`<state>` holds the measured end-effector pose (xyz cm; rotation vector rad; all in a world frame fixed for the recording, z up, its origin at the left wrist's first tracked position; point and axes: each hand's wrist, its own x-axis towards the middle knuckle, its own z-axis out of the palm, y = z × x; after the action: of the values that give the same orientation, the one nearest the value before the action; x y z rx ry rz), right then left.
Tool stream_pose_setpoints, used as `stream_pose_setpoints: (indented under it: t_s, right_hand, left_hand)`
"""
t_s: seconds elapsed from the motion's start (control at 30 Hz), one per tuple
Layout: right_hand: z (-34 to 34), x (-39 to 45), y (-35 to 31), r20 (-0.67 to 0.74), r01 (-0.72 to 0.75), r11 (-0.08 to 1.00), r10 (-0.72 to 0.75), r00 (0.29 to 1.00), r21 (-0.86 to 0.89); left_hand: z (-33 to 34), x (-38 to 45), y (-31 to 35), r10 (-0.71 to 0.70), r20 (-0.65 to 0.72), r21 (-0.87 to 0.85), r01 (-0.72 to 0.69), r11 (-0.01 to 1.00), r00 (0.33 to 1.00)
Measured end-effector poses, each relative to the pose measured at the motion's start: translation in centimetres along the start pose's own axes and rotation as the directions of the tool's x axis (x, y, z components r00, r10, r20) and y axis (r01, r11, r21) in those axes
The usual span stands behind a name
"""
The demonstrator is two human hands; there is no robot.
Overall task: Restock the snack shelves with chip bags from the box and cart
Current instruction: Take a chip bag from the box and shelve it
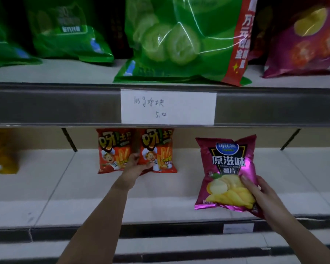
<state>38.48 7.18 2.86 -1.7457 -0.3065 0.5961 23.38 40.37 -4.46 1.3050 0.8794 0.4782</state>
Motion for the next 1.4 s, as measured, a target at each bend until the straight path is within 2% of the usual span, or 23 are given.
stream_pose_setpoints:
  t_s: [0.13,0.27,0.43,0.53,0.6,0.67,0.7,0.77,0.8,0.83,0.87,0.9,0.93,0.97,1.03,1.07,1.13,1.27,1.4]
  right_hand:
    - [2.0,-0.1,0.9,-0.012,-0.029,0.998,0.029,0.999,0.054]
    - [3.7,-1.0,0.7,0.019,-0.047,0.997,0.045,0.999,0.068]
    - [4.7,-2.9,0.7,-0.001,-0.043,0.992,0.044,0.999,0.121]
    - [4.3,-4.1,1.0,-0.027,-0.036,0.993,0.04,0.999,0.116]
    - [3.8,-4.9,1.0,-0.057,-0.035,0.992,0.042,0.997,0.123]
    - [3.3,-5.6,1.1,-0.085,-0.031,0.99,0.043,0.995,0.141]
    - [3.0,-5.9,1.1,-0.098,-0.028,0.988,0.044,0.994,0.153]
    - [2.6,-6.5,1.1,-0.127,-0.024,0.985,0.046,0.991,0.173]
    - [2.4,-6.8,1.1,-0.142,-0.02,0.983,0.047,0.989,0.184]
    - [2.0,-7.1,1.1,-0.158,-0.016,0.98,0.049,0.986,0.199]
    - [1.7,-7.4,1.0,-0.169,-0.016,0.977,0.053,0.984,0.211]
    - [1.5,-7.6,0.8,-0.176,-0.017,0.975,0.057,0.983,0.221]
    - [1.1,-7.9,0.7,-0.193,-0.009,0.972,0.055,0.98,0.234]
    - [0.6,-8.1,0.5,-0.211,0.003,0.969,0.051,0.976,0.247]
    - [-0.6,-8.7,0.2,-0.252,0.032,0.962,0.039,0.967,0.271]
    - [-1.3,-9.0,0.1,-0.27,0.048,0.956,0.034,0.962,0.289]
    - [-2.8,-9.6,-0.4,-0.309,0.077,0.942,0.03,0.951,0.328]
    - [-7.1,-11.5,-1.4,-0.403,0.115,0.951,0.011,0.915,0.287]
    - [-12.9,-13.2,-2.2,-0.583,0.178,0.975,-0.067,0.809,0.135]
  left_hand:
    - [0.1,0.1,-0.7,-0.012,0.0,0.116,0.012,0.993,1.0]
    - [0.9,-0.6,-0.6,0.058,-0.05,0.202,-0.047,0.978,0.997]
    - [1.2,-0.5,-1.0,0.19,-0.083,0.059,-0.186,0.981,0.978]
    - [1.6,0.4,-1.5,0.158,-0.133,0.105,-0.145,0.984,0.979]
    - [1.9,0.9,-1.6,0.132,-0.159,0.238,-0.092,0.967,0.978]
    - [2.2,0.5,-1.1,0.126,-0.239,0.328,-0.042,0.944,0.963]
    - [2.6,-0.3,-0.5,0.132,-0.31,0.312,-0.03,0.95,0.942]
    - [4.2,-3.2,0.6,0.219,-0.402,0.237,-0.13,0.963,0.889]
    - [5.3,-5.2,1.1,0.285,-0.353,0.225,-0.214,0.95,0.891]
    - [6.8,-7.6,1.8,0.308,-0.228,0.201,-0.265,0.943,0.924]
    - [8.2,-10.0,2.6,0.259,-0.056,0.164,-0.247,0.955,0.964]
    - [9.4,-12.1,3.3,0.175,0.136,0.145,-0.194,0.97,0.975]
    - [10.7,-13.6,4.2,0.082,0.317,0.143,-0.133,0.981,0.945]
    - [11.8,-14.6,5.2,0.001,0.464,0.156,-0.083,0.984,0.886]
    - [13.6,-15.7,7.0,-0.073,0.656,0.163,-0.047,0.985,0.751]
    - [14.6,-16.0,7.7,-0.07,0.703,0.169,-0.07,0.983,0.708]
    - [16.9,-16.5,8.6,-0.041,0.741,0.183,-0.143,0.973,0.67]
    - [22.8,-17.7,9.4,0.04,0.746,0.125,-0.199,0.972,0.665]
    - [30.7,-20.5,9.2,0.124,0.766,0.005,-0.199,0.98,0.631]
